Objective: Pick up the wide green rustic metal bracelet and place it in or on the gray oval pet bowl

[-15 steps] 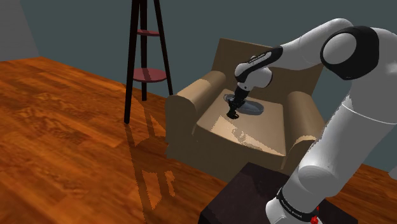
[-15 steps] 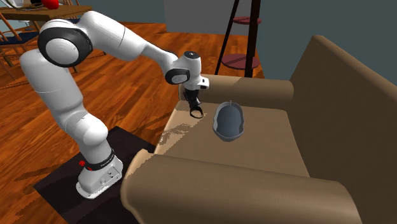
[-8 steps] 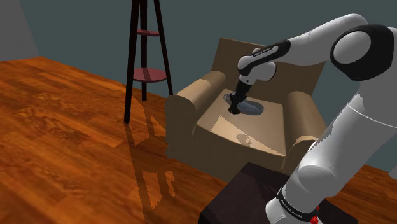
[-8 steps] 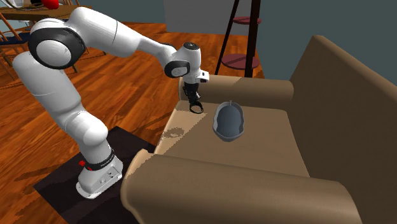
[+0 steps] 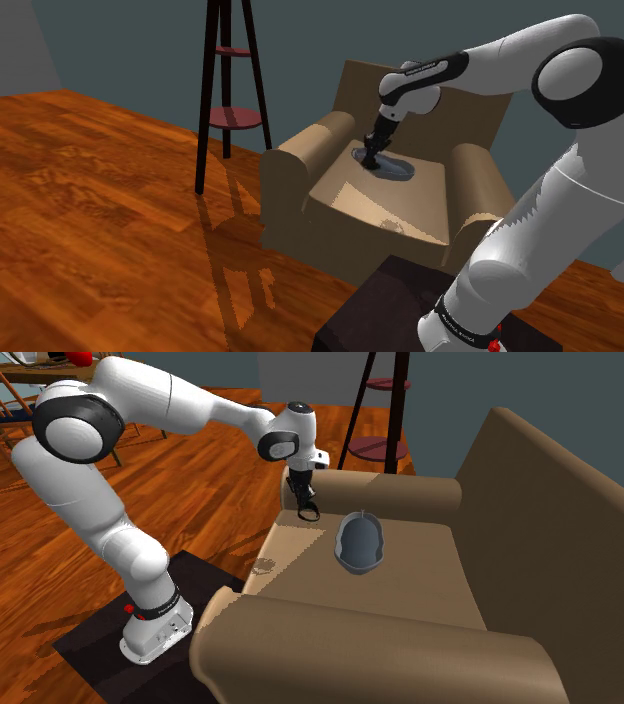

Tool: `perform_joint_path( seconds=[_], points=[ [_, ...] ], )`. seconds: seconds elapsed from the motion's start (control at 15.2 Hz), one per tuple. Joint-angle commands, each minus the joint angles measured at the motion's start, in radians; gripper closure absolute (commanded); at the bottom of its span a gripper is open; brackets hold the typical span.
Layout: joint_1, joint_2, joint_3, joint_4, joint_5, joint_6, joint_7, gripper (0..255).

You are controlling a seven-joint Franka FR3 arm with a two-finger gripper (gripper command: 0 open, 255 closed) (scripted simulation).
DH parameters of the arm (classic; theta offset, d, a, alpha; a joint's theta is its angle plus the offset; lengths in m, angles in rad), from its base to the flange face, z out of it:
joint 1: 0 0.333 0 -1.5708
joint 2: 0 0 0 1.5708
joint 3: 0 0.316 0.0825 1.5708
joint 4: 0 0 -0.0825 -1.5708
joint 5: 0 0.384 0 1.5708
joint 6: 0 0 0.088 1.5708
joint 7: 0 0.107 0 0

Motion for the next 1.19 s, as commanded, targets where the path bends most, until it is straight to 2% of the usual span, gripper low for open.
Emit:
perform_joint_path(
  seconds=[0.0, 0.46, 0.79, 1.12],
  points=[
    [-0.001, -0.011, 0.001, 0.018, -0.008, -0.027, 0.008, 255],
    [-0.002, -0.036, 0.007, 0.077, -0.026, -0.108, 0.032, 255],
    [-0.039, 0.125, -0.065, 0.271, 0.054, -0.181, -0.102, 255],
    [-0.115, 0.314, -0.109, 0.505, 0.158, -0.282, -0.226, 255]
  ],
)
